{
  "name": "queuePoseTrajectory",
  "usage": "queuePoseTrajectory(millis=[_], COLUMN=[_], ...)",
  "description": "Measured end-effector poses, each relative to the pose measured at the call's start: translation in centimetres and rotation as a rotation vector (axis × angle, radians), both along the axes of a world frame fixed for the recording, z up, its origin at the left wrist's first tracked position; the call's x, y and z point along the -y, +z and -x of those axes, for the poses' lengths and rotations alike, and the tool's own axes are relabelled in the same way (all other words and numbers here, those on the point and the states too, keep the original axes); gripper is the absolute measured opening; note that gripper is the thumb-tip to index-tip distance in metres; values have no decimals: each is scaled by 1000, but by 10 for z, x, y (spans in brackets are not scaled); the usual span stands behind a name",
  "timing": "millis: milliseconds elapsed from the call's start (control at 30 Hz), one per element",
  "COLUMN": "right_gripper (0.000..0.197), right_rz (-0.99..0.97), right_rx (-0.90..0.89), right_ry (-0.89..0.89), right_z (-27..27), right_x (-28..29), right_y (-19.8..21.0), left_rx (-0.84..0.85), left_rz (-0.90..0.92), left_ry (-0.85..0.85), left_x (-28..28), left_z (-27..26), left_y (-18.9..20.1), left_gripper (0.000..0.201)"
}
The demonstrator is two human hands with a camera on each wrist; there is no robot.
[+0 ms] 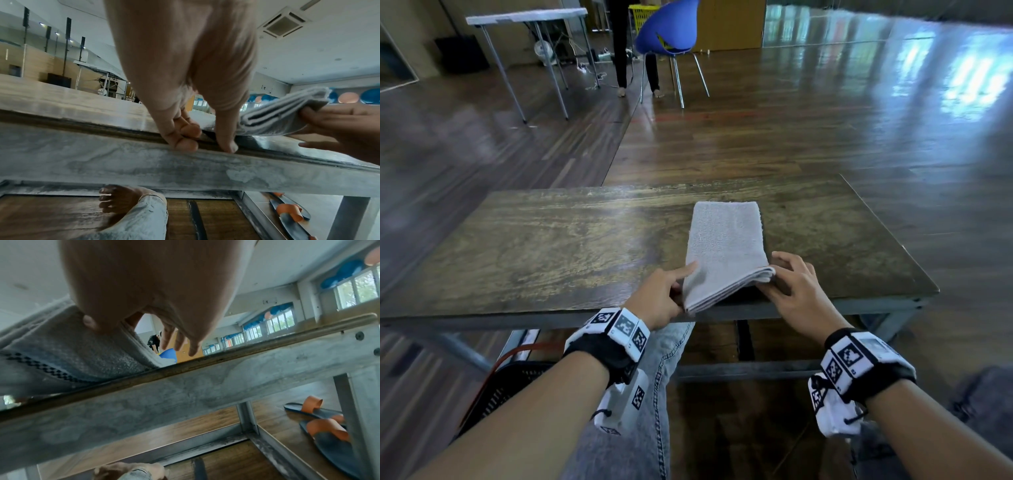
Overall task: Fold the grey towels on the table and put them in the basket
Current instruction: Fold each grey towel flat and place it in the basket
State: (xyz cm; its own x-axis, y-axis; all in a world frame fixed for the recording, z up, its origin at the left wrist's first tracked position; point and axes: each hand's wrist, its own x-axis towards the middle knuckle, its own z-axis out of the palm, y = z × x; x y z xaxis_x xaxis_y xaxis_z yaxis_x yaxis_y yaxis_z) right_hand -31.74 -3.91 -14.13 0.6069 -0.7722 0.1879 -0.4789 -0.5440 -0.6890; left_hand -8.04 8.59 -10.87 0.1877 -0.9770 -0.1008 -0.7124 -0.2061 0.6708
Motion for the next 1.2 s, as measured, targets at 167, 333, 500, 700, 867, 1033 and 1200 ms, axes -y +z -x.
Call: queuePoseTrajectory(millis=[167, 333, 500, 700, 867, 1033, 1200], right_gripper=[43, 34, 25, 47, 50, 53, 53], right_rz=[-102, -286, -447, -428, -349, -275, -223], right_rx=[253, 209, 254, 271, 128, -122, -146], right_ry=[-13, -27, -79, -148, -232, -186, -201], right_z=[0, -4, -5, -21, -40, -56, -68], right_x=[1, 6, 19, 45, 74, 99, 123], right_y=[22, 30, 22, 27, 30, 30, 34], left_rx=[-229, -170, -149, -41, 33, -11, 59], left_rz=[253, 134, 117, 205, 192, 69, 142], left_ry=[45, 193, 303, 364, 376, 450, 384], left_x=[9, 27, 56, 80, 109, 133, 152], left_z=[9, 11, 8, 9, 0, -9, -18], left_y=[9, 3, -4, -9, -11, -12, -16], left_gripper=[21, 27, 44, 37, 39, 43, 29])
